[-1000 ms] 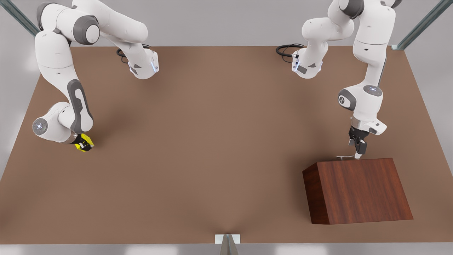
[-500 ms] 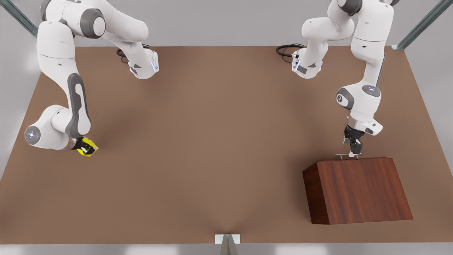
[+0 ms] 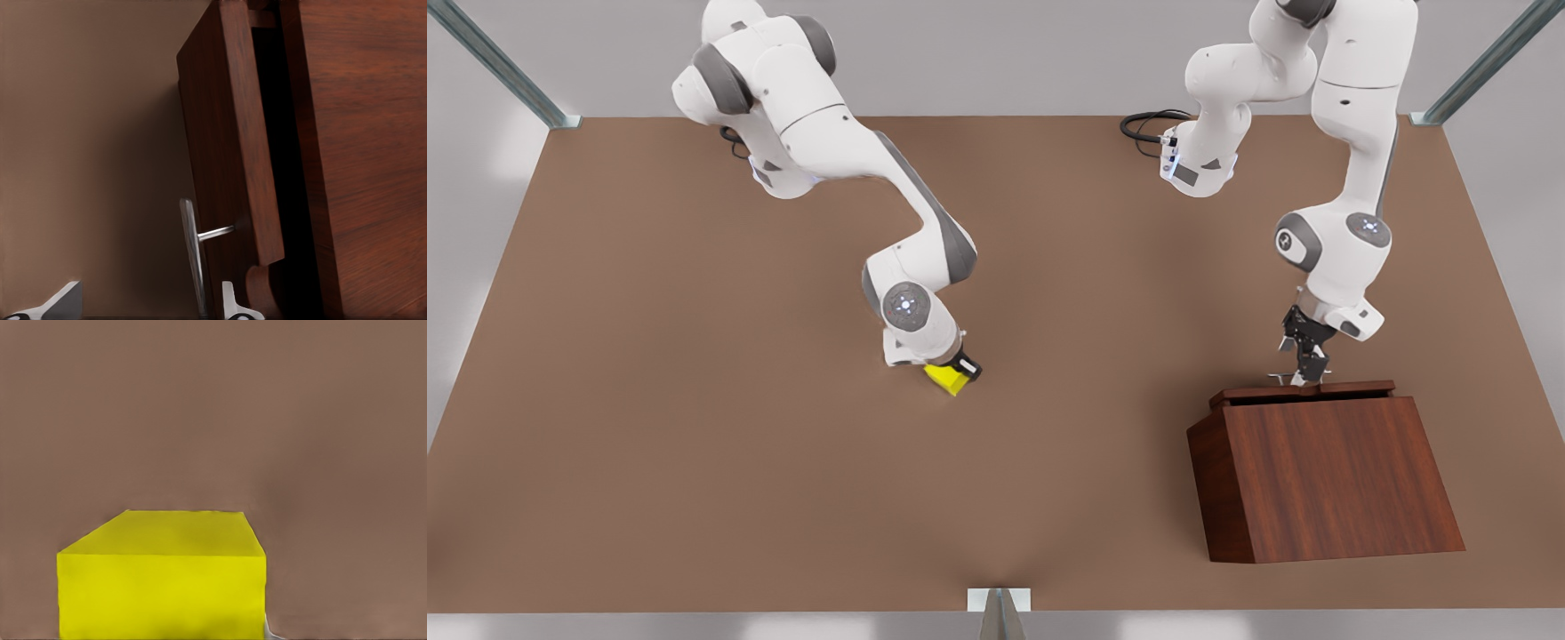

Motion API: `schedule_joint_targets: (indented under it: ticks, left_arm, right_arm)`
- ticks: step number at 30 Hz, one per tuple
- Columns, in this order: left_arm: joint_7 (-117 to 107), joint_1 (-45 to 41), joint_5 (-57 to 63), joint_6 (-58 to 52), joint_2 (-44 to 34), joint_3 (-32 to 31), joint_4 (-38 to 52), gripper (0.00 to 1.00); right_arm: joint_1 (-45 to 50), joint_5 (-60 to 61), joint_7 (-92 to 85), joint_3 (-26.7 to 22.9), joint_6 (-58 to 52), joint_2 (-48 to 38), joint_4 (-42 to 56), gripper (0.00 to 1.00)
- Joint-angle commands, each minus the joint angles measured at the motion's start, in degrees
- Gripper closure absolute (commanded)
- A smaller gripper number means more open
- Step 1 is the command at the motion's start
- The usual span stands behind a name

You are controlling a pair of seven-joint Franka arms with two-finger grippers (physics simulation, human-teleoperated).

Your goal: Open the drawer with left arm, place the square in the middle with right arm, and place the square in the drawer with left arm

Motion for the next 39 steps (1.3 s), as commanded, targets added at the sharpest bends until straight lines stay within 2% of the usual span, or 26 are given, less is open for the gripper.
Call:
schedule_joint_targets:
  ticks: [1,7,13,18,31,32,34,39]
  left_arm:
    - [-0.01,0.0,0.0,-0.01,-0.22,0.0,0.0,0.0]
    - [-0.62,0.0,0.09,-0.54,-0.48,0.0,-0.26,0.0]
    - [-1.77,-0.26,0.09,-7.48,-2.68,0.0,-0.18,0.0]
    - [-2.91,-0.35,0.09,-10.73,-3.82,0.0,-0.26,0.0]
    - [-4.67,-0.61,0.09,-17.94,-5.67,0.0,-0.26,0.0]
    - [-4.76,-0.61,0.18,-18.47,-5.76,-0.09,-0.26,0.0]
    - [-5.02,-0.79,0.18,-19.26,-5.84,-0.09,-0.26,0.0]
    - [-5.72,-0.79,0.44,-22.95,-7.34,-0.26,-0.26,0.0]
  right_arm:
    - [0.89,0.03,0.97,-0.09,0.62,0.69,0.75,0.33]
    - [9.77,2.05,10.03,-0.36,4.49,5.52,6.46,0.33]
    - [15.49,2.05,21.1,-0.36,4.49,6.58,6.73,0.33]
    - [17.33,2.05,28.57,-0.36,4.32,14.49,16.48,0.33]
    - [20.76,2.05,31.92,-0.71,5.63,19.41,19.12,0.32]
    - [20.76,2.05,31.83,-0.71,5.9,19.41,19.12,0.3]
    - [20.76,1.96,31.83,-0.71,6.51,19.5,18.94,0.0]
    - [20.85,1.96,31.74,-0.62,6.6,19.5,19.03,0.0]
